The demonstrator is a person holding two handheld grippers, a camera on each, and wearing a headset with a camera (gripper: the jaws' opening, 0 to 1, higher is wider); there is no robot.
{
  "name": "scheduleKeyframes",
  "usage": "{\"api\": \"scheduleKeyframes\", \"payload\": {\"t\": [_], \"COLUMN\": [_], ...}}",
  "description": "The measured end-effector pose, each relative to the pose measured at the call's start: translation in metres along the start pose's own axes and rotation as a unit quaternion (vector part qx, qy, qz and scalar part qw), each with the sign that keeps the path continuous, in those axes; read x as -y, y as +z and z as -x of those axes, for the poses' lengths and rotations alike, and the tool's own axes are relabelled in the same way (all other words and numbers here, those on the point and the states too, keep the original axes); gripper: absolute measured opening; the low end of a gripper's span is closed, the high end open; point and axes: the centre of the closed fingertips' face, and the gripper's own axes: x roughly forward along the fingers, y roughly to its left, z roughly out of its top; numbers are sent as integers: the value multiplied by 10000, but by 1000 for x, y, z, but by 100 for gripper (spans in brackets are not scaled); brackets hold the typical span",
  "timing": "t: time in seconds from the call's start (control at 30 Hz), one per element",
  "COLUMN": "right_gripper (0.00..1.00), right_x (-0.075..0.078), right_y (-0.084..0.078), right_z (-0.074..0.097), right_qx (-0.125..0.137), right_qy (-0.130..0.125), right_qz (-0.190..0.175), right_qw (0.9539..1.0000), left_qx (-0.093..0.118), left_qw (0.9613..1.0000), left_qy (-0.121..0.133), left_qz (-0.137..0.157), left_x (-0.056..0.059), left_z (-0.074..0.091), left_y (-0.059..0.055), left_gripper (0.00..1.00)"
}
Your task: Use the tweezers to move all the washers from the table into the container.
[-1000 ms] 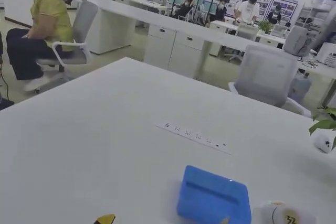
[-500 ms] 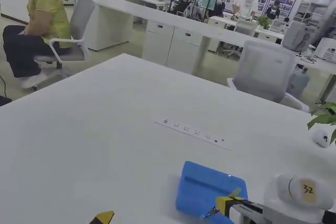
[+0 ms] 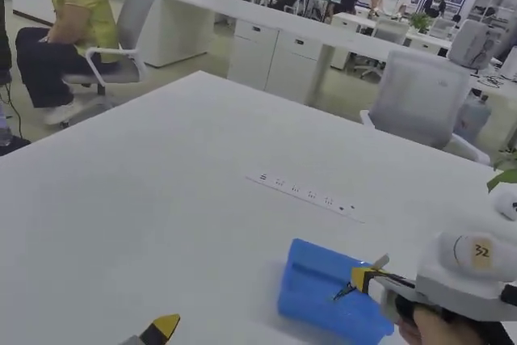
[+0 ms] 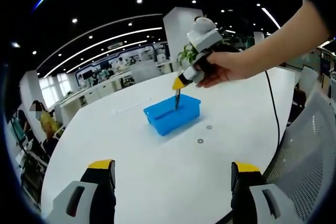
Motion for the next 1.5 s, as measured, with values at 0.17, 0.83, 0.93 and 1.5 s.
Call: {"api": "scheduleKeyframes", "payload": {"t": [0.17, 0.83, 0.93, 1.5], "right_gripper": [1, 1, 2, 3], "right_x": [7, -1, 0, 12], "right_y": [-14, -34, -33, -36], "right_z": [-16, -28, -29, -18], "right_qx": [-216, -537, -557, -681], "right_qy": [-124, -272, -273, -259], "right_qz": [99, 1031, 1004, 217], "right_qw": [9996, 9929, 9930, 9971], "left_qx": [154, 74, 101, 129], "left_qw": [9998, 9999, 9999, 9999], "left_qy": [40, 26, 40, 84], "left_qz": [146, 102, 83, 77], "left_x": [-4, -4, -4, -4], "left_z": [2, -1, 0, 1], "left_y": [4, -1, 0, 2], "left_gripper": [94, 93, 93, 93]}}
